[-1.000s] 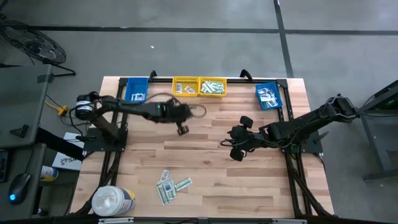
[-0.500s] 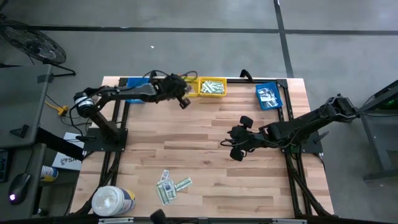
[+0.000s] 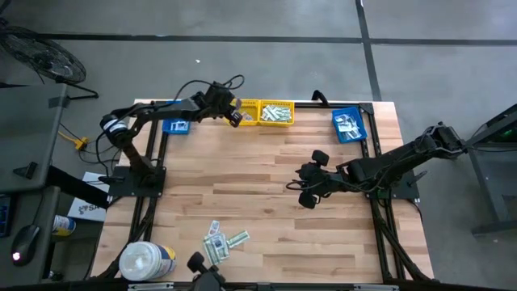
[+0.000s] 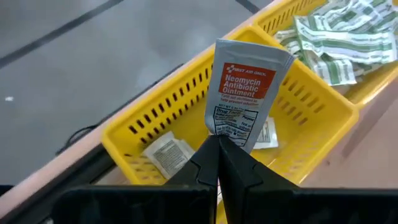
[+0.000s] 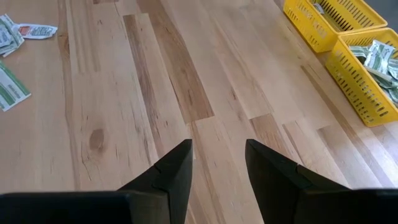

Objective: Pick & Place First Aid Supplies
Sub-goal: Put the orange ointment pack into the left yellow bin

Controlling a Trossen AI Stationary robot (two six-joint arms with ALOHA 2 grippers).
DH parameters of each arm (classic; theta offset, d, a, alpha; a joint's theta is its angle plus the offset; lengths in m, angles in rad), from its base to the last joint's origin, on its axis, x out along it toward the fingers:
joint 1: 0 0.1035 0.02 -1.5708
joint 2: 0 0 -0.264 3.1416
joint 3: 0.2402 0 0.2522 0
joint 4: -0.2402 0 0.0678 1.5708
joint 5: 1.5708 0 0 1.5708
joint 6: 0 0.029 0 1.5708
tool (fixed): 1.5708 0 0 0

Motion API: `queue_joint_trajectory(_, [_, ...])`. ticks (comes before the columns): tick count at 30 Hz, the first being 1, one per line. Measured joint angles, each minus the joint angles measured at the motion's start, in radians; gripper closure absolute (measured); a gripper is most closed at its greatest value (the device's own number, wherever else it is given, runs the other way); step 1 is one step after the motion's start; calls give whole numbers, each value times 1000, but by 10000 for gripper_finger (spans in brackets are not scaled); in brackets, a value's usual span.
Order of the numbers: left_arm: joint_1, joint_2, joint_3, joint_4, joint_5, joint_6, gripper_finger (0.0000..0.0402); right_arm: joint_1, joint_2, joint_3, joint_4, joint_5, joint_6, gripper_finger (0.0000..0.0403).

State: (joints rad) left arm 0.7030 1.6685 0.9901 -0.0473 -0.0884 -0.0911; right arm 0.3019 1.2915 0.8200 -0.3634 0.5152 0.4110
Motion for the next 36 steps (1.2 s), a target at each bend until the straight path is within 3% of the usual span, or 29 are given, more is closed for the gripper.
queue_joint_trajectory(13, [4,30,0,0,9,-19,395,0,0,0,0,-1,0,261])
queue_joint_trajectory(24, [4,12,0,-7,67,21,295,0,0,0,0,10,-12,261])
queue_joint_trajectory(33, [-4,-106,0,-47,172,68,285,97,0,-3,-51,288,-48,261])
queue_joint_trajectory(36, [-24,-151,0,-91,176,95,285,121,-25,-82,22,344,-47,261])
